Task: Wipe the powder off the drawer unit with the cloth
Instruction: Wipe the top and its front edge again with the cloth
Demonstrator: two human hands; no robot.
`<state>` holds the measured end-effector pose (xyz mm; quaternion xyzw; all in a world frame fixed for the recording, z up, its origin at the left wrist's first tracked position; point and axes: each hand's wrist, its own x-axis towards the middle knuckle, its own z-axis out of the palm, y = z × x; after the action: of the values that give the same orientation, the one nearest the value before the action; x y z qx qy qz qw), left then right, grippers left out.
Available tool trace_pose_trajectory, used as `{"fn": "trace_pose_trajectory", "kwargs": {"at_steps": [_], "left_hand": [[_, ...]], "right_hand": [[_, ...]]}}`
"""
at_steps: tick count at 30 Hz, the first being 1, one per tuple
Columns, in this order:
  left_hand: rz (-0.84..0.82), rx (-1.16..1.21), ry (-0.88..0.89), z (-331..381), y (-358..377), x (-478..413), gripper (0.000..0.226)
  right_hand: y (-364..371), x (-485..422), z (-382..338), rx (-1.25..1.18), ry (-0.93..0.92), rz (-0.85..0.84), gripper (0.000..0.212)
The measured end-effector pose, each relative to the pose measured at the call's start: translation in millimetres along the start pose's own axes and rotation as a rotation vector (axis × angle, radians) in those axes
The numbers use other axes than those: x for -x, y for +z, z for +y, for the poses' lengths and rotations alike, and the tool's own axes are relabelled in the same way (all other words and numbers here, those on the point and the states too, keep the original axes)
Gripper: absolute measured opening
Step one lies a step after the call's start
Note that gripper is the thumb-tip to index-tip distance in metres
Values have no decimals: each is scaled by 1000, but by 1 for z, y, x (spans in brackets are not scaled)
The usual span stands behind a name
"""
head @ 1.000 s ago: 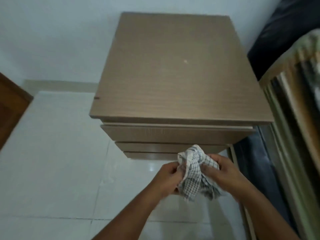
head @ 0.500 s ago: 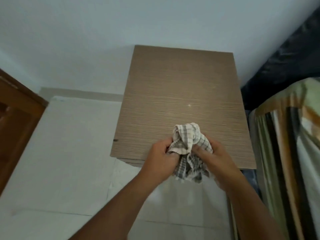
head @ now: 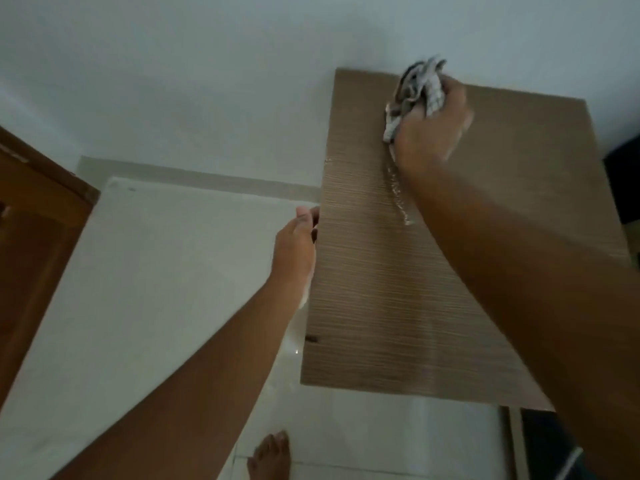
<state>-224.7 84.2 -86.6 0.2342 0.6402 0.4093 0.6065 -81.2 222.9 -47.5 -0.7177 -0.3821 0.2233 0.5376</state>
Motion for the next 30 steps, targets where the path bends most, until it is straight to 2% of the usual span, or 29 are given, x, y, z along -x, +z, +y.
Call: {"fn": "trace_pose_trajectory", "kwargs": {"at_steps": [3,6,9,11,15,20,30], "left_hand": [[-29,26,-7,-9,0,-4,55],[-61,107,-16,-19,-1,-6,54],[-87,205,-39,-24,-5,-13,55],[-99,236,-48,-25,-8,-17,56],[-116,257,-70,-27,-13,-19,59],[-94,281,-121,-20,-16,-18,71],[-76,294,-126,-20,-13,-17,78]], "right_hand": [[38,-32,-5,244,-223,-197,49],[75,-54,-10,697,-466,-395,51],[95,-59,-8,938,-523,-636,48],[95,-59,0,919,-487,-687,56],[82,-60,12,827,-487,-741,49],[49,-48,28,743,-553,-850,44],[-47,17,54,740,-713,-1006,47]]}}
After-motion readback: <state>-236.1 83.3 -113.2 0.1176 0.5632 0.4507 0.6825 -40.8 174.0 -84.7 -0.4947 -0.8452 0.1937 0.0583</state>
